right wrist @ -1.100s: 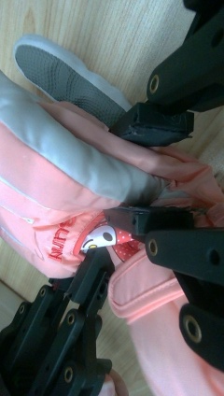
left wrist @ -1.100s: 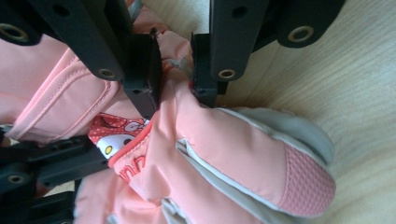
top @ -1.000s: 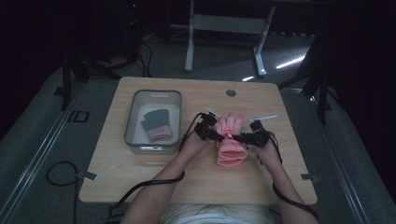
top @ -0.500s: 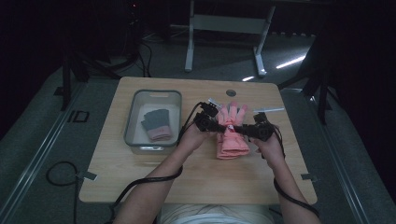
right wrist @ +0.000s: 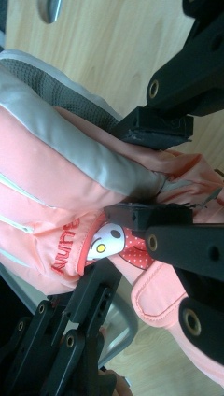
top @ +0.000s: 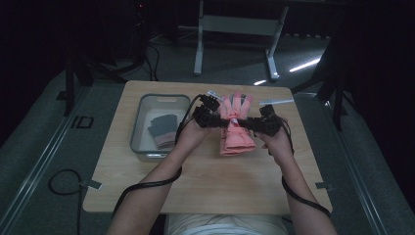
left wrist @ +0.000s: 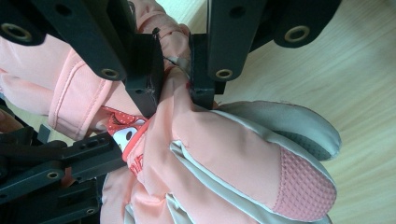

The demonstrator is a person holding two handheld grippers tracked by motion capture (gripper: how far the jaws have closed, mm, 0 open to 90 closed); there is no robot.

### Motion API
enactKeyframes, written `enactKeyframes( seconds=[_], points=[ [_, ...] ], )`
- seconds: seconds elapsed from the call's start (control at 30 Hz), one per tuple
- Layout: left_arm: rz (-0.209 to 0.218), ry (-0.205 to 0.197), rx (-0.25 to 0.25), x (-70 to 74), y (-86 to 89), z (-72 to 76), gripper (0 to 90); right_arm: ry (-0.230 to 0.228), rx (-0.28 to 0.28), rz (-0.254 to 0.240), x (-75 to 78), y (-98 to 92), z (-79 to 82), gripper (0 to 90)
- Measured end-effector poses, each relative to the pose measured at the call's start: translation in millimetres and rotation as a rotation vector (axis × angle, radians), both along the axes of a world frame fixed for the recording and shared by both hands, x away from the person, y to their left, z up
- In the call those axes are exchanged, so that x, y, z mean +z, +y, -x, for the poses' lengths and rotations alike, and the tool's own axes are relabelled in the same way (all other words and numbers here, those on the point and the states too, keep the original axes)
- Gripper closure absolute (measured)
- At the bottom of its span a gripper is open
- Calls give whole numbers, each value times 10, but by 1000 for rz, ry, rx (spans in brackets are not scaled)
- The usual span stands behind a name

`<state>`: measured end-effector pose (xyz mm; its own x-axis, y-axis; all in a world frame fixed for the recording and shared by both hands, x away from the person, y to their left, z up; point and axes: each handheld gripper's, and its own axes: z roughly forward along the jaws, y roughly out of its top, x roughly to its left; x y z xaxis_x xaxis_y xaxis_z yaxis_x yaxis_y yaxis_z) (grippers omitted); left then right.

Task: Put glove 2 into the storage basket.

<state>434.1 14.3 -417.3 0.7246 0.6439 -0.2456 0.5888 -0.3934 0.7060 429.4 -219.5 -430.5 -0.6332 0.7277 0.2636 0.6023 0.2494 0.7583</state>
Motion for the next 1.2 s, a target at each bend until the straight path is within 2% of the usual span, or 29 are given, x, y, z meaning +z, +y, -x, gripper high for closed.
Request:
enactKeyframes(
  seconds=[0.33, 0.7, 1.0, 1.2],
  points=[
    [-12, -29, 51, 231, 305, 35, 765, -31, 45, -7, 223, 301, -93, 651],
    [-13, -57, 106, 391, 671, 118, 765, -54, 104, 0, 395, 675, -154, 651],
    [-13, -70, 179, 484, 1040, 208, 766, -63, 157, 2, 506, 1066, -213, 651],
    [-9, -75, 250, 520, 1317, 273, 768, -71, 208, 29, 587, 1393, -277, 653]
  ],
)
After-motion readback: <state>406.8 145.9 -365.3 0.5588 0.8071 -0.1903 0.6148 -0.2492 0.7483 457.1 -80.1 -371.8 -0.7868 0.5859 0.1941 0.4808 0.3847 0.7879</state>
